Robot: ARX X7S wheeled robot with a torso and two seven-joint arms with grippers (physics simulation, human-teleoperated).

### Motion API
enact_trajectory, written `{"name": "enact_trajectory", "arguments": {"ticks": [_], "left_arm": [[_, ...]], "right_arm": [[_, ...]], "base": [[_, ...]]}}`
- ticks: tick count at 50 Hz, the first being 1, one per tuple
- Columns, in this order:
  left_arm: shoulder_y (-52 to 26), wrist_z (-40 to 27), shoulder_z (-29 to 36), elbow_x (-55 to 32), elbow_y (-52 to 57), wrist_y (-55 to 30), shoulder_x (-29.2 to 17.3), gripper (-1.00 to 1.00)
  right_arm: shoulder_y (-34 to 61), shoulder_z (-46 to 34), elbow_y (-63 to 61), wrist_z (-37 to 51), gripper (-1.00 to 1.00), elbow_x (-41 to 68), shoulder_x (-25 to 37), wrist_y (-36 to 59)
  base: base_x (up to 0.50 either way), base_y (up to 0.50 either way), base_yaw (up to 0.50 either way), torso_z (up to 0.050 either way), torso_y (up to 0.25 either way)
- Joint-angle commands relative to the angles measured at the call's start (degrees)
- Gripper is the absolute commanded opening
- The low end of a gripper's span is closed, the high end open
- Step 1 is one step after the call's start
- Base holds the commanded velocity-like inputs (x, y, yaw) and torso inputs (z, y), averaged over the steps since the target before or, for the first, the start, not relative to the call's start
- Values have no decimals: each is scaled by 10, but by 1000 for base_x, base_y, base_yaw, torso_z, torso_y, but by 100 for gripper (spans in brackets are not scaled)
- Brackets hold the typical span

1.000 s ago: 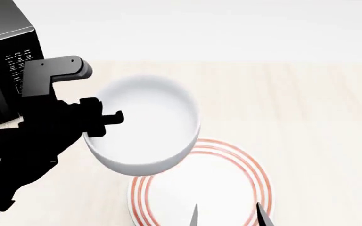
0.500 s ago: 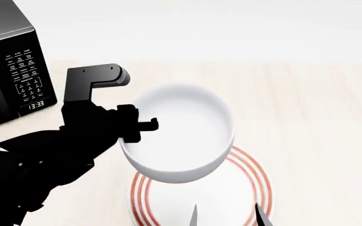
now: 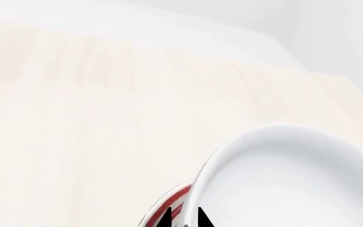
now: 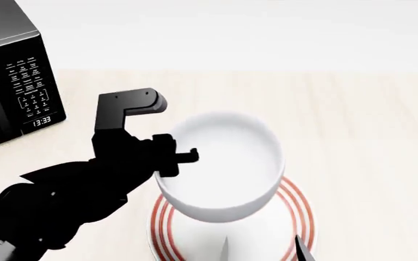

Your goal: Pick up the white bowl and put it on the plate.

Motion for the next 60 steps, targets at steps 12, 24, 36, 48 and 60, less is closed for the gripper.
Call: {"name": "enact_trajectory", "arguments": {"ticks": [12, 24, 36, 48, 60], "left_arm": [[-24, 19, 112, -125, -44, 70, 12, -100], [-39, 27, 235, -242, -71, 117, 13, -100], [-61, 32, 409, -406, -78, 178, 14, -100], [-63, 34, 485, -473, -75, 207, 14, -100], [-62, 43, 511, -502, -80, 211, 14, -100]], "right_arm": [[3, 10, 5, -13, 100, -11, -9, -2], [5, 9, 9, -14, 100, -7, -9, -4], [5, 11, 9, -13, 100, -3, -6, -6], [5, 9, 9, -12, 100, -1, -5, -7], [5, 7, 11, -12, 100, -2, -4, -9]], "base": [[0, 0, 0, 0, 0], [0, 0, 0, 0, 1], [0, 0, 0, 0, 0], [0, 0, 0, 1, 1], [0, 0, 0, 0, 0]]}}
